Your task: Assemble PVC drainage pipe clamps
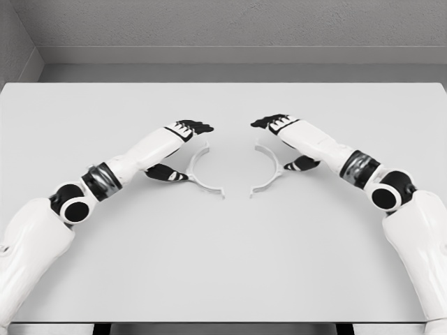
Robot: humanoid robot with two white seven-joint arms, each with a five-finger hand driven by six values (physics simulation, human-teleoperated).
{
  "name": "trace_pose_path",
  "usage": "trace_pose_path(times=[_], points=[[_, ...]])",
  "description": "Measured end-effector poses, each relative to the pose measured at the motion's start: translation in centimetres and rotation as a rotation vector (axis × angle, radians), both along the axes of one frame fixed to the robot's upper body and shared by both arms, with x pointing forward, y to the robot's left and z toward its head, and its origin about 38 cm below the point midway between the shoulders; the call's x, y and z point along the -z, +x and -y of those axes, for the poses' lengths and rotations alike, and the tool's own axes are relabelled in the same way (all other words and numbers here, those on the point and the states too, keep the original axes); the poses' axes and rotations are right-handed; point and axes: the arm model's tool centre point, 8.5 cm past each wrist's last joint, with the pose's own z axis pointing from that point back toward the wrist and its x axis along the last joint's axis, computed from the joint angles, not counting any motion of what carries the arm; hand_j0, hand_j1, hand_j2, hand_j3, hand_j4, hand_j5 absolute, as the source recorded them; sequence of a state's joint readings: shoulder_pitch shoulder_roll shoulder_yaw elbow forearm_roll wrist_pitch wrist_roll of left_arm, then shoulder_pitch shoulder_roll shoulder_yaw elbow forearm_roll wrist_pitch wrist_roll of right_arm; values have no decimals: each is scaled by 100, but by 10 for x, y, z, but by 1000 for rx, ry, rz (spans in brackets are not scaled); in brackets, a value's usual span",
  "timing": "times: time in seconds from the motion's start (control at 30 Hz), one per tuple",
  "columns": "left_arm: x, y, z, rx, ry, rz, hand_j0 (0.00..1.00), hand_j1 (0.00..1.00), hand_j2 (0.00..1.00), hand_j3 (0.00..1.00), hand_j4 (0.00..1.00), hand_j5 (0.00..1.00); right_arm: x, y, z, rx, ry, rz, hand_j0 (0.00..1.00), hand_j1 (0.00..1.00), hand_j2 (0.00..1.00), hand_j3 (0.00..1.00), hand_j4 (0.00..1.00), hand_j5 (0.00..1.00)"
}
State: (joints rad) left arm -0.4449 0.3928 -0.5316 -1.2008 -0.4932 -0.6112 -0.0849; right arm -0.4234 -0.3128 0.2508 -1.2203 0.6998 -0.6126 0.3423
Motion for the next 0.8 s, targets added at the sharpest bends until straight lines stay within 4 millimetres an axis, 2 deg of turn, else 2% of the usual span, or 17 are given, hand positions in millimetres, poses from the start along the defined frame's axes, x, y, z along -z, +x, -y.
trace_pose_path(times=[0.3, 0.37, 0.4, 0.53, 0.67, 0.77, 0.8], points=[[-3, 1, 12, 13, -25, 5, 100, 100, 100, 100, 100, 100, 2, -2, -19, -33, 18, -3, 100, 100, 100, 100, 100, 100], [-3, 2, 12, 12, -24, 7, 100, 100, 100, 100, 100, 100, 0, -2, -17, -29, 26, 0, 100, 100, 100, 100, 100, 100], [-4, 2, 11, 10, -24, 7, 100, 100, 100, 100, 100, 100, -5, -1, -7, -12, 29, 12, 100, 100, 100, 100, 100, 100], [-5, 3, 6, 1, -22, 10, 100, 100, 100, 100, 100, 100, -45, 1, 58, 84, 48, 89, 100, 100, 100, 100, 100, 100], [-13, 13, -1, -15, -9, 23, 100, 100, 100, 100, 100, 100, -90, -11, 120, 131, 74, 142, 100, 100, 100, 100, 100, 100], [-9, 15, -2, -22, -4, 11, 100, 100, 100, 100, 100, 100, -94, -27, 145, 144, 88, 119, 100, 100, 100, 100, 100, 100], [-7, 15, -3, -24, -3, 8, 100, 100, 100, 100, 100, 100, -86, -34, 151, 151, 87, 96, 100, 100, 100, 100, 100, 100]])
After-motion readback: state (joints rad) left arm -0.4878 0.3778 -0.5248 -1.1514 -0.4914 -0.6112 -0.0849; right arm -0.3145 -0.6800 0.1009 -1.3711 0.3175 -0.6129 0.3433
